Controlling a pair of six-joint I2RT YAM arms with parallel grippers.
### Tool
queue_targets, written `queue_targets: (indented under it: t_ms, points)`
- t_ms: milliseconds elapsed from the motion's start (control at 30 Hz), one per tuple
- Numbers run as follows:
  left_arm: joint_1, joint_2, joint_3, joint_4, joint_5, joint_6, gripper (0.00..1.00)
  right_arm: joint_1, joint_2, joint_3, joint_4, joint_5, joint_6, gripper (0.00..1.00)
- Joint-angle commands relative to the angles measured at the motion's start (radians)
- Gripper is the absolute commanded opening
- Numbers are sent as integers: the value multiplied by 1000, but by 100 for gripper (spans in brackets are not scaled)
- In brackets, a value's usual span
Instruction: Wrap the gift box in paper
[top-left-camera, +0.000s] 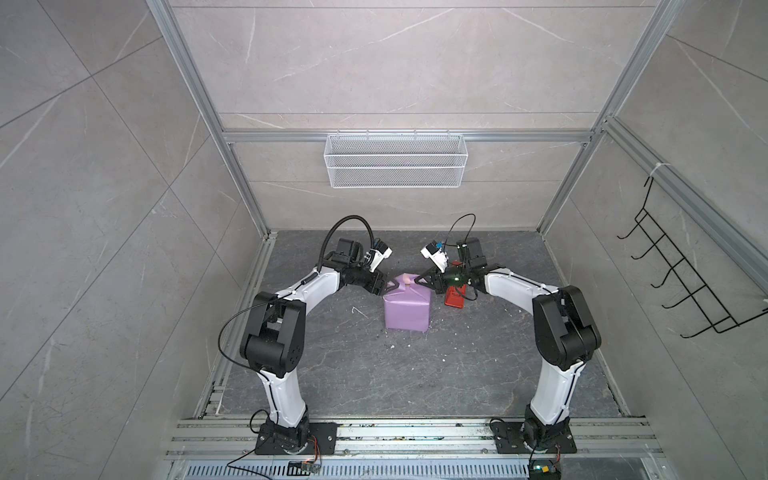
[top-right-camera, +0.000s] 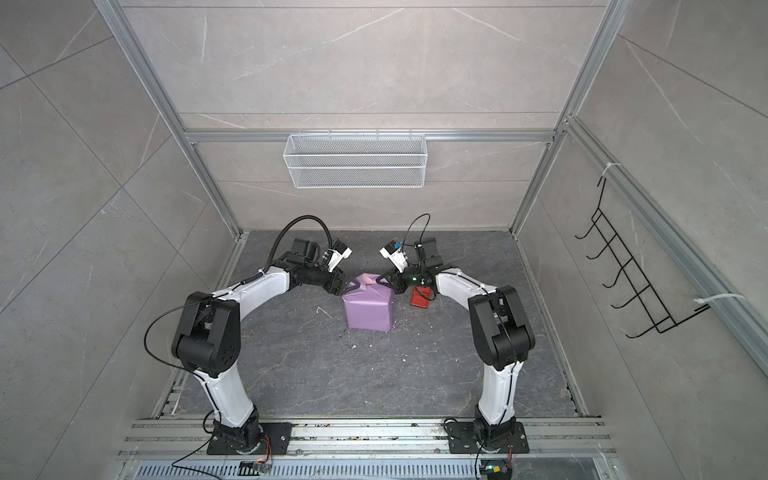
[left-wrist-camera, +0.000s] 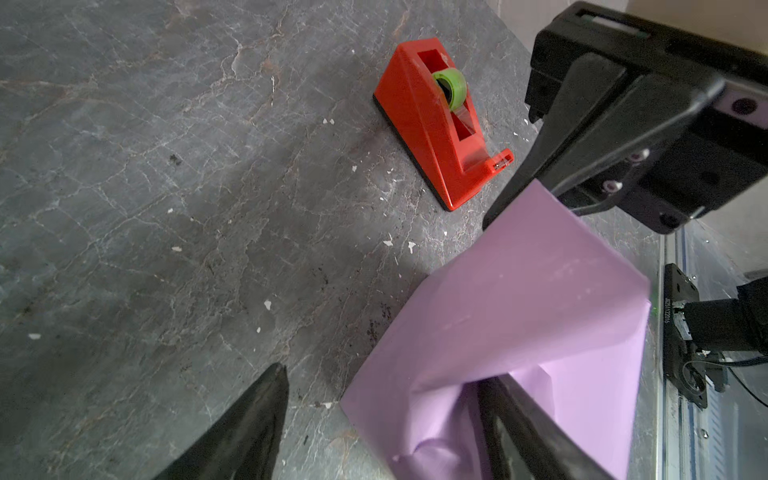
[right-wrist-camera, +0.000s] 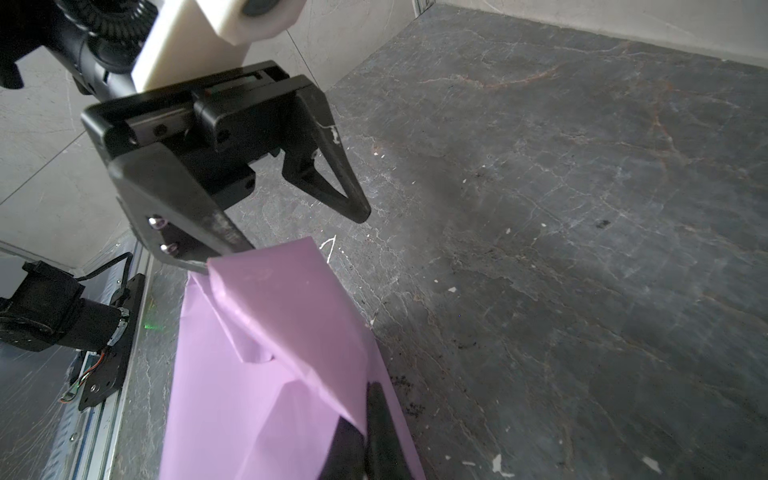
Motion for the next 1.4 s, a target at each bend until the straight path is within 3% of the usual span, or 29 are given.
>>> queue_targets:
  t_ms: [0,667,1367]
  points:
    - [-2,23,48,-12,62,38,71,-1,22,40,-4,-32,4,5]
    - [-5,87,125,33,181,28,33,-2,70,124,-97,-59,-35,6]
    - [-14,83,120,34,160,42,5,-1,100,162,-95,-44,-16,12]
